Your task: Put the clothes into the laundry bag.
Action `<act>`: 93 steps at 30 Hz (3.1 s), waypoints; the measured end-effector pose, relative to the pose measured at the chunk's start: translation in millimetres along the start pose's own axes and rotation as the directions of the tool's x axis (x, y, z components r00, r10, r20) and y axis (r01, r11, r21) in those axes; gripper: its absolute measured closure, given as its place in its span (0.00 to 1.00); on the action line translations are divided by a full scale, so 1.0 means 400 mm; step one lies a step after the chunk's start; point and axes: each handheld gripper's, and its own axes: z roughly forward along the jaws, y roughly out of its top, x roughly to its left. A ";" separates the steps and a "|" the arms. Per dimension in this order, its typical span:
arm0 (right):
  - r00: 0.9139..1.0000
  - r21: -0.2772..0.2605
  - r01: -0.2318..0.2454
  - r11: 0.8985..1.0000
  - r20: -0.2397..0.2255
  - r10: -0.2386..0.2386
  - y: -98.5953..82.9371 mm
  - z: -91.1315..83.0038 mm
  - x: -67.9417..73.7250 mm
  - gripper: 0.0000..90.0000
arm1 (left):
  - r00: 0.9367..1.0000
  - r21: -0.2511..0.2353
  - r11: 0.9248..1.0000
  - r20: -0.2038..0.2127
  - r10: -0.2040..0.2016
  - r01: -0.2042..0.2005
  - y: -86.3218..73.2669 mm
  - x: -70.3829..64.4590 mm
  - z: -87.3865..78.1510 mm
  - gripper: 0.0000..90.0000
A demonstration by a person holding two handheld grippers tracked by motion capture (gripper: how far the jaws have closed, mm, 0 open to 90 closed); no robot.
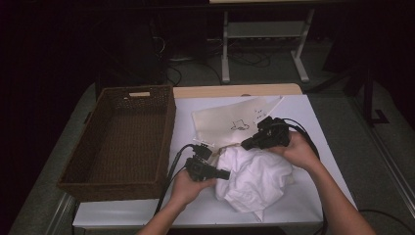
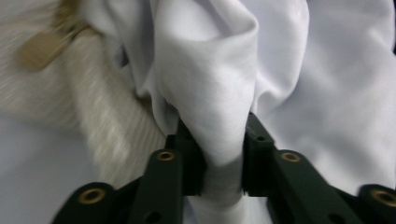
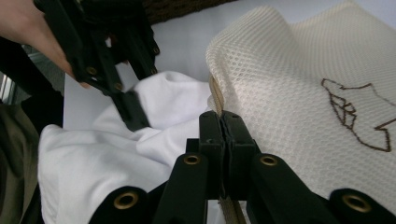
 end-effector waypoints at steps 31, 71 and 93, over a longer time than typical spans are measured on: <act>1.000 0.004 -0.008 1.000 0.002 0.008 -0.002 -0.011 -0.006 0.97 | 0.997 -0.046 0.997 -0.032 0.066 -0.067 0.000 -0.079 -0.094 0.40; 1.000 0.004 0.001 1.000 -0.011 -0.001 -0.020 -0.027 0.017 0.97 | 0.996 -0.152 0.988 -0.089 0.027 -0.040 0.030 -0.055 -0.046 0.61; 0.999 0.018 0.034 0.999 -0.038 -0.033 -0.010 -0.017 0.036 0.97 | 0.999 -0.168 0.985 -0.049 0.014 -0.022 0.059 -0.044 0.026 0.94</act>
